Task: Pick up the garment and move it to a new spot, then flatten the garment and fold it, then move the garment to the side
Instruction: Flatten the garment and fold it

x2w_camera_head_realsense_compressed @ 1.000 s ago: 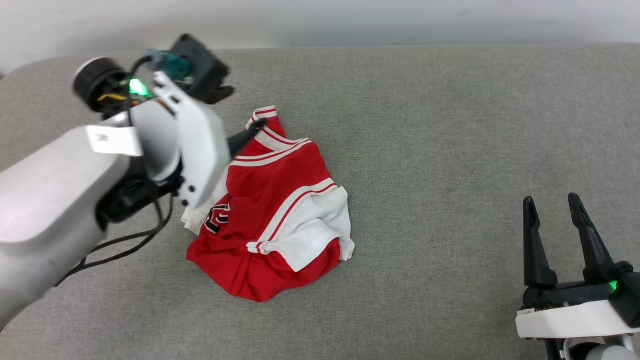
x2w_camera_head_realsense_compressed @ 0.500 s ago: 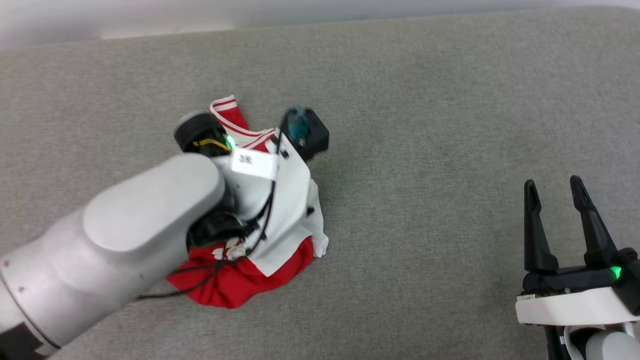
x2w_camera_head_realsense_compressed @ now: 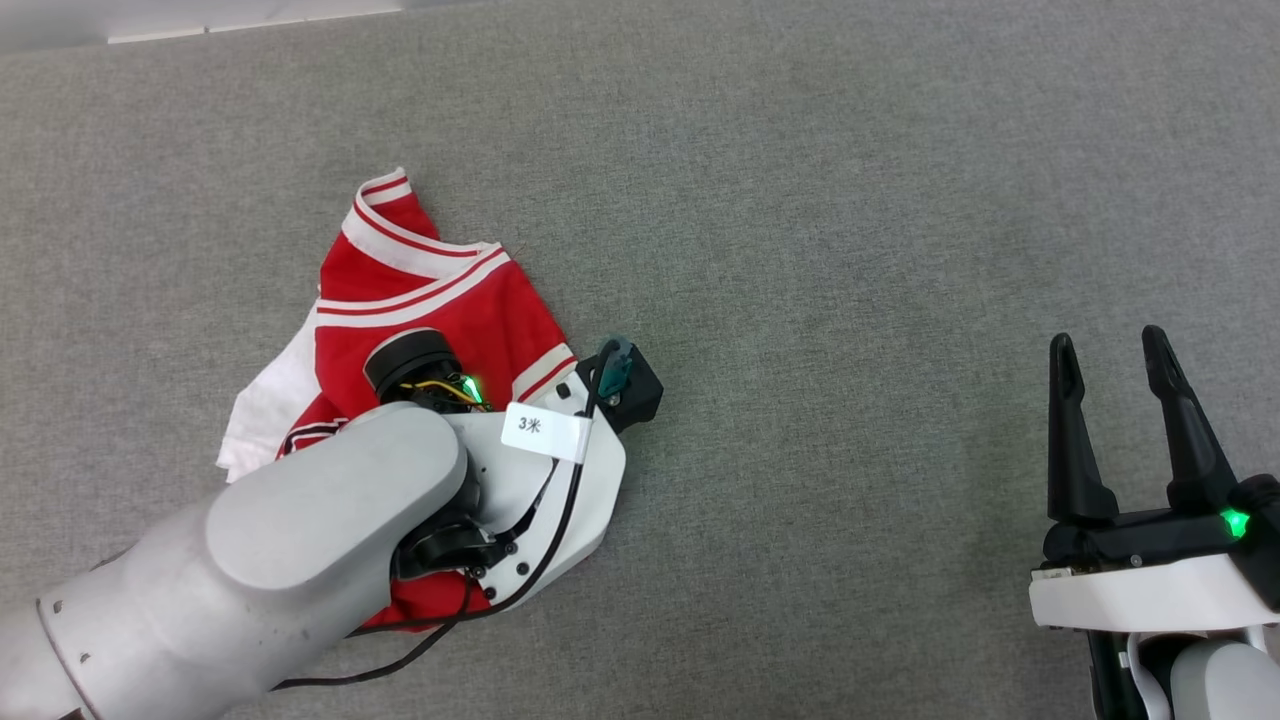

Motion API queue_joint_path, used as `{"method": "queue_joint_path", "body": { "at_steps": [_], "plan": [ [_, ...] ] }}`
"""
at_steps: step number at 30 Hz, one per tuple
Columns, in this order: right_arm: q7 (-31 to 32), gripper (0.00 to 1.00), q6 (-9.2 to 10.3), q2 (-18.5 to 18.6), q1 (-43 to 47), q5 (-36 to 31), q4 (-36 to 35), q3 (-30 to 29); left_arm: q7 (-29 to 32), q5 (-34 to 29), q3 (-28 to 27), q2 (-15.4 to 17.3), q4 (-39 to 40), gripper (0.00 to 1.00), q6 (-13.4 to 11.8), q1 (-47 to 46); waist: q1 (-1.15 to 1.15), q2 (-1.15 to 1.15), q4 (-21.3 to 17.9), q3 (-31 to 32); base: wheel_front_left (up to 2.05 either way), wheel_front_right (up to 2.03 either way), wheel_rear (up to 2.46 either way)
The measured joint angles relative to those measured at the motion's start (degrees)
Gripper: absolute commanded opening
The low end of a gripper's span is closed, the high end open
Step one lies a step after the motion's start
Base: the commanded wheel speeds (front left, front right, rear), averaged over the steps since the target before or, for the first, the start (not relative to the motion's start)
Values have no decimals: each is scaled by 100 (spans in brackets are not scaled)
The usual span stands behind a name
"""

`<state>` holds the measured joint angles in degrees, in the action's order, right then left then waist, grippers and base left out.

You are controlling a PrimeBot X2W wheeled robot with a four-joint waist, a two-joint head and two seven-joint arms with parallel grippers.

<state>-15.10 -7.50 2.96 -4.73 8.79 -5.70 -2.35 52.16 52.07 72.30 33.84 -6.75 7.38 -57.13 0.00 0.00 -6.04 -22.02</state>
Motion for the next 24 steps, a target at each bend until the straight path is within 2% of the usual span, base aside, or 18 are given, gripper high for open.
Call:
{"method": "queue_joint_path", "body": {
  "at_steps": [1,2,9,14,18,24],
  "plan": [
    [0,100,0,0,-2,0,1,-1,-71,-21,3,0,-18,19,1,1,0,0,-1,-2,0,0,0],
    [0,100,0,0,-5,0,3,-7,-181,-22,14,-1,-49,0,2,2,0,0,1,2,0,0,0],
    [0,100,0,0,19,-23,21,-60,-1348,515,123,-82,-25,0,0,-461,0,0,52,178,0,0,0],
    [0,100,0,0,29,-21,-7,-62,-2087,660,119,-238,142,0,0,-1024,0,0,-1,234,0,0,0],
    [0,100,0,1,-9,-14,-38,-88,-2588,609,109,-615,-68,0,0,-1417,0,0,-96,153,0,0,0],
    [0,100,0,0,-122,48,-52,-65,-2940,307,111,-1451,-881,0,0,-1351,1,0,-325,-55,0,0,0]
  ]
}}
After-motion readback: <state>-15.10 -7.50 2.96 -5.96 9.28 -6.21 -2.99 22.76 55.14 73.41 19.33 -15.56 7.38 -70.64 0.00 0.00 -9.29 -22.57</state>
